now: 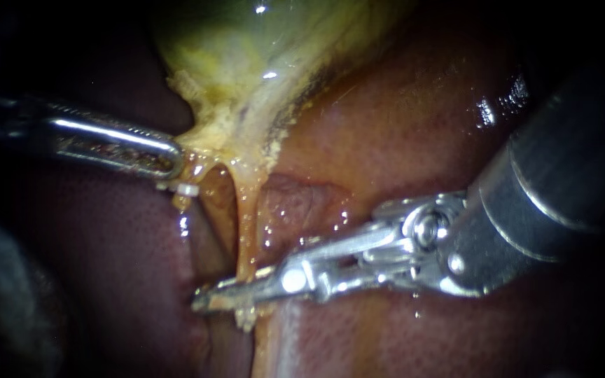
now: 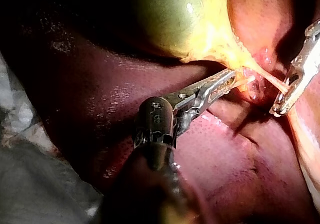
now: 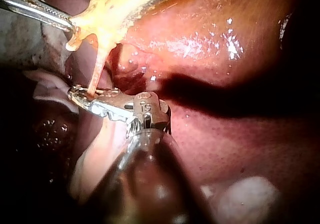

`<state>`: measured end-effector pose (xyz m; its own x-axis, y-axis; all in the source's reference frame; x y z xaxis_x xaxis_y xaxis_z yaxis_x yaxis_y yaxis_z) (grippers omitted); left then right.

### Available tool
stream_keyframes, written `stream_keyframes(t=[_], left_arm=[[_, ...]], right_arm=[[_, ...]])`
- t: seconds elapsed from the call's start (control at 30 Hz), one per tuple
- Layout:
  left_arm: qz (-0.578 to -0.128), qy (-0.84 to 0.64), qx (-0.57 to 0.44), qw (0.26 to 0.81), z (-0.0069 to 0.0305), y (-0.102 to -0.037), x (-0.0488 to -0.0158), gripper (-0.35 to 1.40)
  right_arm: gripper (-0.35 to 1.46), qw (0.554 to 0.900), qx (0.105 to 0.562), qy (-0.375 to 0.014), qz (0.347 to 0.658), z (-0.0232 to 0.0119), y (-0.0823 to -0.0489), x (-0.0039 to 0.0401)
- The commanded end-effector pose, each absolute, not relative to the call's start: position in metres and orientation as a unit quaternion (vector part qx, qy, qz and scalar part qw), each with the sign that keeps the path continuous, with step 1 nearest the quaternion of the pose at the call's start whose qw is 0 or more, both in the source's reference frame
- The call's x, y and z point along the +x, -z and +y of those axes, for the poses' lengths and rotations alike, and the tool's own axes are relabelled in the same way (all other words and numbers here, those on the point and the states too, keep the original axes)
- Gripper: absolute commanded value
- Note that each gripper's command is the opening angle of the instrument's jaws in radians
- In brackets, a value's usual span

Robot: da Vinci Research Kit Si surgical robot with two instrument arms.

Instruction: Going back first clip right tube

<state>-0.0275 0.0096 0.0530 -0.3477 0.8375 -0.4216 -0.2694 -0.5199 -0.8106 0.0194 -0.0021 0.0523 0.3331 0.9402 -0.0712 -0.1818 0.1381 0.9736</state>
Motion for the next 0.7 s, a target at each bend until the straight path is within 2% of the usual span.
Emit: stream_keyframes(t=[0.03, 0.1, 0.13, 0.17, 0.23, 0.3, 0.47, 0.7], left_arm=[[-0.325, -0.754, -0.438, 0.367, 0.0096, -0.0529, -0.0274, -0.35], [-0.324, -0.754, -0.438, 0.367, 0.0096, -0.0529, -0.0275, -0.35], [-0.324, -0.754, -0.438, 0.367, 0.0096, -0.0529, -0.0275, -0.35], [-0.324, -0.754, -0.438, 0.367, 0.0096, -0.0529, -0.0275, -0.35], [-0.324, -0.754, -0.438, 0.367, 0.0096, -0.0530, -0.0275, -0.35], [-0.324, -0.754, -0.438, 0.367, 0.0096, -0.0530, -0.0275, -0.35], [-0.324, -0.754, -0.438, 0.367, 0.0096, -0.0531, -0.0274, -0.35], [-0.324, -0.754, -0.438, 0.367, 0.0096, -0.0531, -0.0274, -0.35]], right_arm=[[-0.35, 0.650, 0.494, -0.432, 0.384, -0.0021, -0.0523, 0.0193], [-0.35, 0.648, 0.495, -0.432, 0.386, -0.0020, -0.0525, 0.0193], [-0.14, 0.649, 0.492, -0.424, 0.396, -0.0019, -0.0526, 0.0193], [-0.02, 0.654, 0.486, -0.409, 0.410, -0.0019, -0.0528, 0.0193], [0.17, 0.664, 0.473, -0.380, 0.437, -0.0018, -0.0531, 0.0194], [0.30, 0.667, 0.467, -0.370, 0.447, -0.0018, -0.0534, 0.0195], [0.42, 0.687, 0.440, -0.332, 0.473, -0.0022, -0.0552, 0.0196], [0.48, 0.728, 0.387, -0.283, 0.490, -0.0026, -0.0577, 0.0190]])
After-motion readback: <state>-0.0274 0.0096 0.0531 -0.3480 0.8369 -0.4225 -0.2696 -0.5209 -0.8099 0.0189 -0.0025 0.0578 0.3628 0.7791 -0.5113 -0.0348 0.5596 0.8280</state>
